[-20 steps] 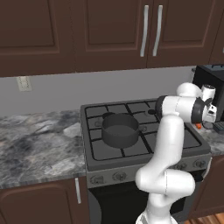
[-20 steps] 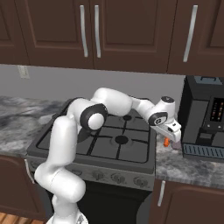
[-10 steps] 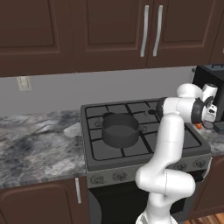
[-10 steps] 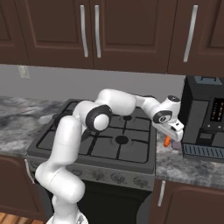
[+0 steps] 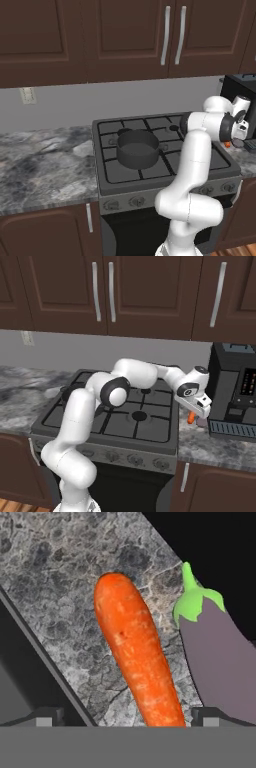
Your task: Put the eggplant and carrot in the pot. Retrieve the spatula and lightly stir the vegetables in the pot.
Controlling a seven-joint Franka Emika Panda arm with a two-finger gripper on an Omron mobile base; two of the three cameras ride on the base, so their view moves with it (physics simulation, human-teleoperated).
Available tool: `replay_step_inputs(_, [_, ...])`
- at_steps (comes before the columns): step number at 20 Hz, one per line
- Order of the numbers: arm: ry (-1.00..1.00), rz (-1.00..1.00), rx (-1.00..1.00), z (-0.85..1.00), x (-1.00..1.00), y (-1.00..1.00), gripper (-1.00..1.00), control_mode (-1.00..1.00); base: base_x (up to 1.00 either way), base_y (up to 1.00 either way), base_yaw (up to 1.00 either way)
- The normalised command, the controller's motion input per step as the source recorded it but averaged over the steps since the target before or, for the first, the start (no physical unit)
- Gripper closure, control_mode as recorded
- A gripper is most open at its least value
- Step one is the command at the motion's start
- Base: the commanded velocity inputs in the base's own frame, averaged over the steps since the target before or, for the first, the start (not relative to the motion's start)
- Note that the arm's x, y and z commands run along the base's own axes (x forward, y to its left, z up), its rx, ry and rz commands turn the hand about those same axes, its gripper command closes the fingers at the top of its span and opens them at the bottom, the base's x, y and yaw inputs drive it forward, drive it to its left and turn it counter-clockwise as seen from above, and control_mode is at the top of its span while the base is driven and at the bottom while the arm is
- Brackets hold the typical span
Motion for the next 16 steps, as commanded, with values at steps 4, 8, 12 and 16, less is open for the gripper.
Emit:
replay_step_inputs(4, [-0.02, 0.00, 0.00, -0.54, -0.29, 0.15, -1.00, -1.00, 0.00, 0.00, 0.00])
replay_step_inputs(8, [-0.10, 0.00, 0.00, -0.49, -0.21, 0.29, -1.00, -1.00, 0.00, 0.00, 0.00])
replay_step_inputs(12, [-0.19, 0.00, 0.00, -0.33, -0.21, 0.13, -1.00, -1.00, 0.00, 0.00, 0.00])
replay_step_inputs(16, [-0.10, 0.00, 0.00, -0.23, -0.13, 0.07, -1.00, -1.00, 0.00, 0.00, 0.00])
